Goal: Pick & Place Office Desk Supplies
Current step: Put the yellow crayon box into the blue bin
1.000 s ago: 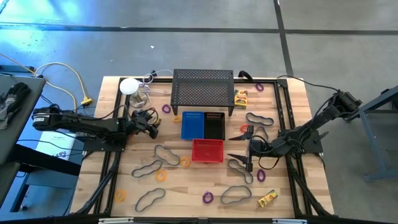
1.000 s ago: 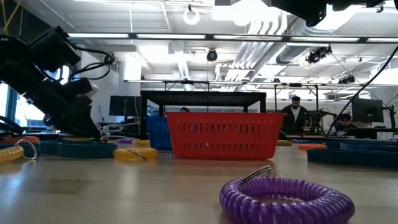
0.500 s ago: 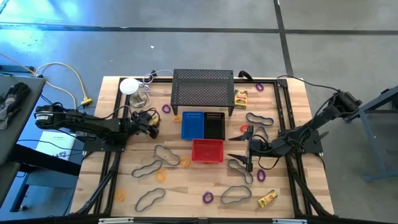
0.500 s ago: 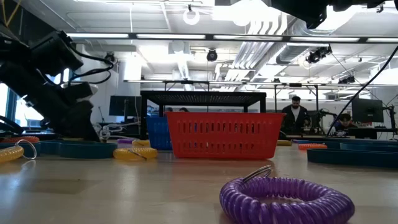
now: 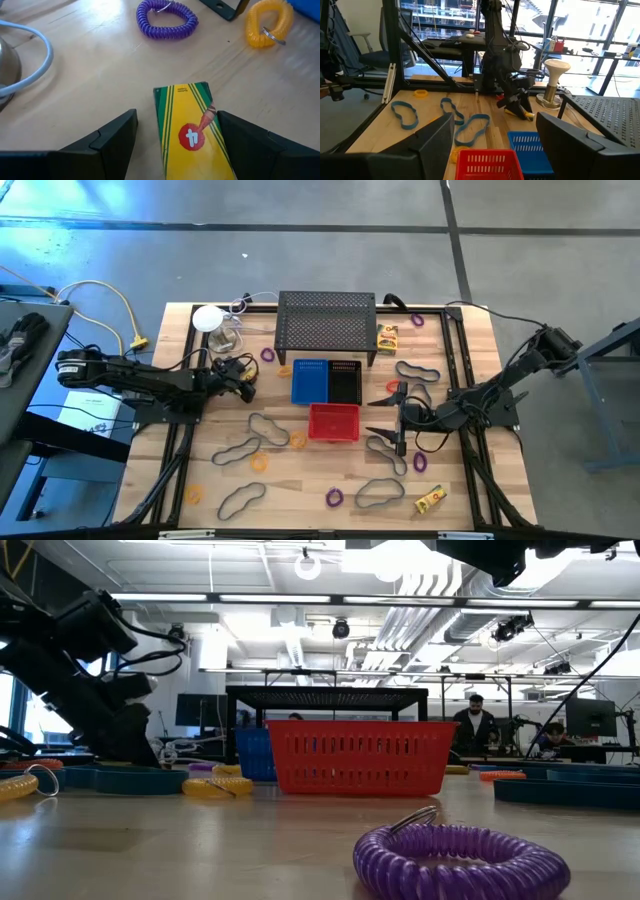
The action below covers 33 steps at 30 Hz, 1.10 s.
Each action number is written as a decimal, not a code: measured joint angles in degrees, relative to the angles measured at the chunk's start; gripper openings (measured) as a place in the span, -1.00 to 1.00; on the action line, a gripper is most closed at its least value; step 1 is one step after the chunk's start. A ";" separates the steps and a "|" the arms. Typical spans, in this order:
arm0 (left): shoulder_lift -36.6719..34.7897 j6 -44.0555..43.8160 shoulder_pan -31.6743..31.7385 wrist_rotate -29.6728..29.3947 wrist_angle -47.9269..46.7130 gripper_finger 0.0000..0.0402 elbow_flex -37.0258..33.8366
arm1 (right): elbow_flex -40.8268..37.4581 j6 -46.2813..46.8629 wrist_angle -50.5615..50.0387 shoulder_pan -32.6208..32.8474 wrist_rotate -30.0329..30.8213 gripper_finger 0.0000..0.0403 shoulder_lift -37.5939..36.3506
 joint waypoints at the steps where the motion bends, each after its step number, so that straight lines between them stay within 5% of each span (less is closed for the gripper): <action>1: 0.00 -0.04 0.00 0.08 -0.24 0.31 0.00 | 0.00 0.00 0.00 0.00 0.00 0.35 0.00; 22: 0.07 -0.35 -0.02 0.79 -1.71 0.29 -0.09 | 0.00 0.02 -0.01 0.00 0.00 0.35 0.00; 33: 0.09 -0.03 -0.07 1.08 -0.92 -0.08 -0.15 | 0.00 0.02 -0.33 0.00 0.00 0.35 0.00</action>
